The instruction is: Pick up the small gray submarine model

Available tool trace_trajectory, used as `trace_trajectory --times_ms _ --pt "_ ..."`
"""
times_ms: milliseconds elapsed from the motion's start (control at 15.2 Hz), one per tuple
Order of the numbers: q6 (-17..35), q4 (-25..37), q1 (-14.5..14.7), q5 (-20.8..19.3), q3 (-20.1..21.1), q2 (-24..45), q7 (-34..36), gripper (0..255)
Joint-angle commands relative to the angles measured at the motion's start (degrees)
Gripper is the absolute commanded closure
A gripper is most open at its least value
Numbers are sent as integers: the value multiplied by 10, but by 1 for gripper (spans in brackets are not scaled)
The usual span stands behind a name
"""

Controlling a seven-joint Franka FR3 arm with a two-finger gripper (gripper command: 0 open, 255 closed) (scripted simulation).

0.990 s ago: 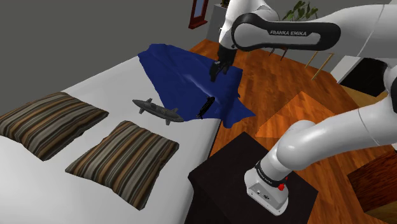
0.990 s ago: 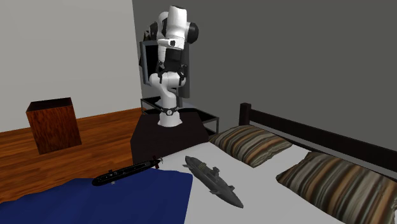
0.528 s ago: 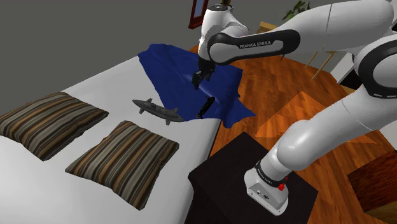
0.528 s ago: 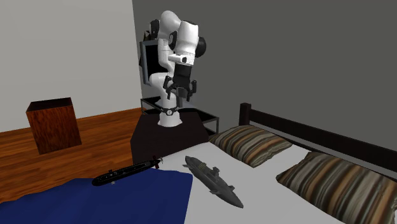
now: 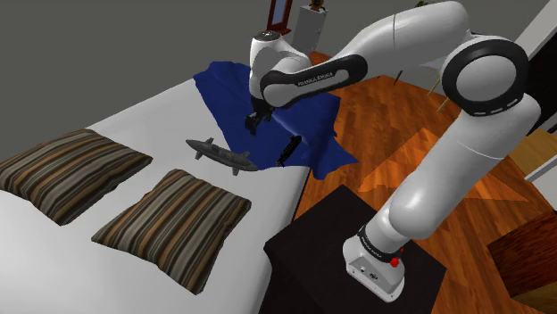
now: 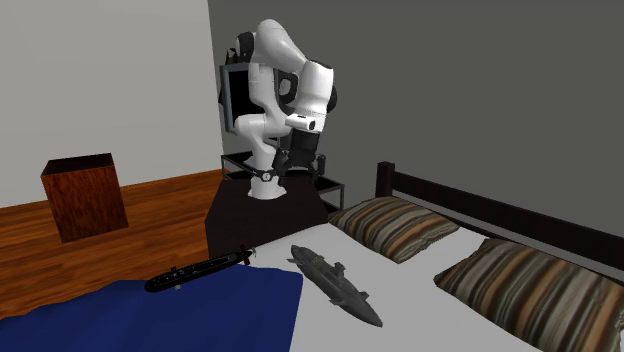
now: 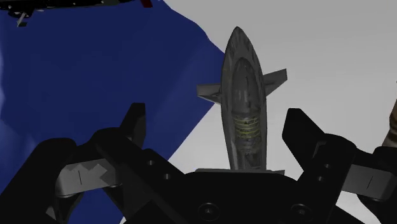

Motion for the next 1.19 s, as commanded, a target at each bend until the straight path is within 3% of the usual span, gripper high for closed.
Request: trace_trajectory --times_ms 0,858,1122 --pt "14 27 4 -19 3 46 10 0" --pt "30 265 64 -117 -9 335 47 0" --pt "43 278 69 -124 -14 363 54 0"
